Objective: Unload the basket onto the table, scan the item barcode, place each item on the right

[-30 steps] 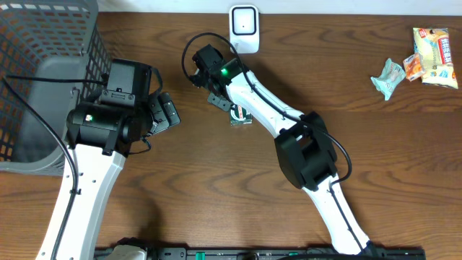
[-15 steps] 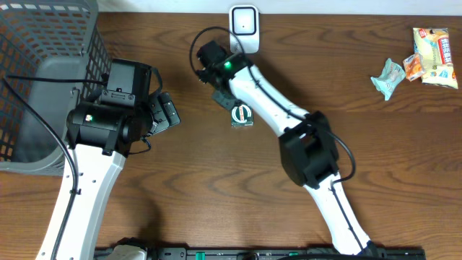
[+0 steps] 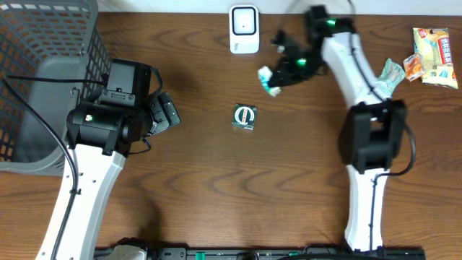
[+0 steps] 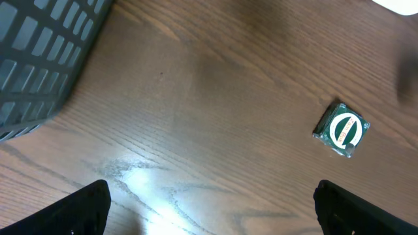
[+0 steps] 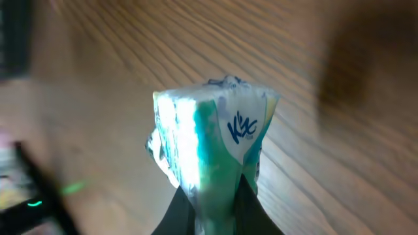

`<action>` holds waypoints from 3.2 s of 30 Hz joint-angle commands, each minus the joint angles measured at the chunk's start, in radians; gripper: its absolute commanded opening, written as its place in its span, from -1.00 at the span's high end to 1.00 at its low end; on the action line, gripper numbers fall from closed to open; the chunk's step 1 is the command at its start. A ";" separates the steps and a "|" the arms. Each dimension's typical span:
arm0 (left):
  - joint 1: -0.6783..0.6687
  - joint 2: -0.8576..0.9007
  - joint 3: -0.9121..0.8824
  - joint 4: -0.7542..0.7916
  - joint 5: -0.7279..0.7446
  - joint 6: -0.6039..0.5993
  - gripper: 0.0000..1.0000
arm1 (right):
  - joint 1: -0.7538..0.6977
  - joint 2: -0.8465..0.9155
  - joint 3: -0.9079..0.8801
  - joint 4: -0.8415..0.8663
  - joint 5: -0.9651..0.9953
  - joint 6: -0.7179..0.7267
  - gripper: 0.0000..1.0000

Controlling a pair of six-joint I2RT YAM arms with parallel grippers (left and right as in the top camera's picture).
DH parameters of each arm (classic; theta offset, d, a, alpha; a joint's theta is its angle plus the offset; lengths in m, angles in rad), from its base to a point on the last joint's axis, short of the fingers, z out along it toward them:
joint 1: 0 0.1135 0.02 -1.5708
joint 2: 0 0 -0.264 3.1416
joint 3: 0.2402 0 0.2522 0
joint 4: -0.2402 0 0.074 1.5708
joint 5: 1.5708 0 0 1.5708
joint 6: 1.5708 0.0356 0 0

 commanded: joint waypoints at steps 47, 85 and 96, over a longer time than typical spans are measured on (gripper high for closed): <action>0.004 -0.003 0.003 -0.003 -0.010 -0.001 -0.96 | -0.167 -0.024 -0.359 0.193 0.176 0.227 0.10; 0.004 -0.003 0.003 -0.003 -0.010 -0.001 -0.96 | -0.058 -0.059 -0.296 0.136 0.474 0.305 0.21; 0.004 -0.003 0.003 -0.003 -0.010 -0.001 -0.95 | -0.083 -0.075 -0.282 0.113 0.194 0.299 0.98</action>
